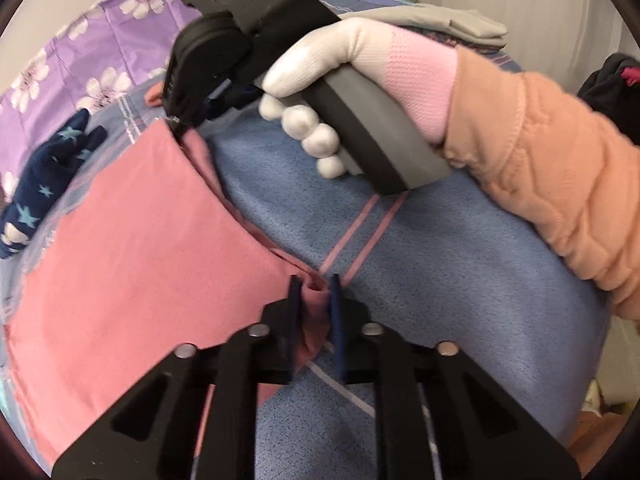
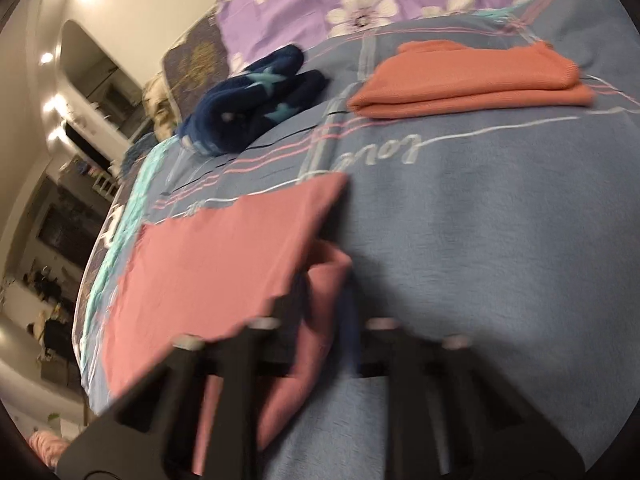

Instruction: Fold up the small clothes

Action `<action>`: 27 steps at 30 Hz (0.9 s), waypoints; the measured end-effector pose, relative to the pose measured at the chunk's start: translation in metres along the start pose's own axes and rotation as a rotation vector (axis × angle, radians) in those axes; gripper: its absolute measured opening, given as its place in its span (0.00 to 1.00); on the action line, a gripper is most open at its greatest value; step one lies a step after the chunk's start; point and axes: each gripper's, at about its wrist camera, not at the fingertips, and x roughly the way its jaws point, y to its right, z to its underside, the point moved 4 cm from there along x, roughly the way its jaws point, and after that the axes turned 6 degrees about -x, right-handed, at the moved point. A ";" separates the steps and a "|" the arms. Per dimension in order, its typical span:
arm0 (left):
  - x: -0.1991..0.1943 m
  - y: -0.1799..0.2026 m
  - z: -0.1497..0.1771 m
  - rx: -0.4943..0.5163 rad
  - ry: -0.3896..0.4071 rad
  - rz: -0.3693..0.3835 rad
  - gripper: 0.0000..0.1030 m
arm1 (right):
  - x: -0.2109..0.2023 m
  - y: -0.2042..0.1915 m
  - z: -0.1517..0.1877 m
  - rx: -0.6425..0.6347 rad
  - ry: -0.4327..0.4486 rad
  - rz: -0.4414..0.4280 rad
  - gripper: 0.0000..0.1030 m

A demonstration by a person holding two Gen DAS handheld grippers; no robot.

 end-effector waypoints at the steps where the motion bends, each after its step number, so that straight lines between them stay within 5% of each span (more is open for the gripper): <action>1: -0.003 0.000 0.001 -0.006 -0.001 0.039 0.07 | -0.004 -0.001 -0.003 0.003 0.023 -0.009 0.04; 5: -0.015 -0.001 -0.001 -0.013 0.000 0.164 0.06 | -0.013 -0.004 -0.013 -0.009 0.075 -0.009 0.03; 9: 0.001 0.004 0.008 0.005 -0.038 0.160 0.06 | 0.018 0.011 -0.004 -0.012 -0.006 0.058 0.03; 12: 0.003 0.003 0.009 -0.005 -0.030 0.173 0.06 | 0.016 0.023 -0.002 0.058 0.016 -0.015 0.03; 17: 0.003 0.002 0.011 -0.006 -0.024 0.198 0.06 | 0.011 0.026 -0.002 0.080 0.036 0.004 0.04; 20: -0.004 0.002 0.013 -0.024 -0.006 0.226 0.12 | -0.002 0.033 -0.001 0.143 0.056 0.051 0.07; 23: -0.021 -0.001 0.010 -0.072 0.021 0.346 0.15 | -0.024 0.037 0.002 0.191 0.077 0.107 0.09; 27: -0.039 -0.006 0.014 -0.069 0.080 0.336 0.26 | -0.050 0.006 0.009 0.103 0.089 0.046 0.09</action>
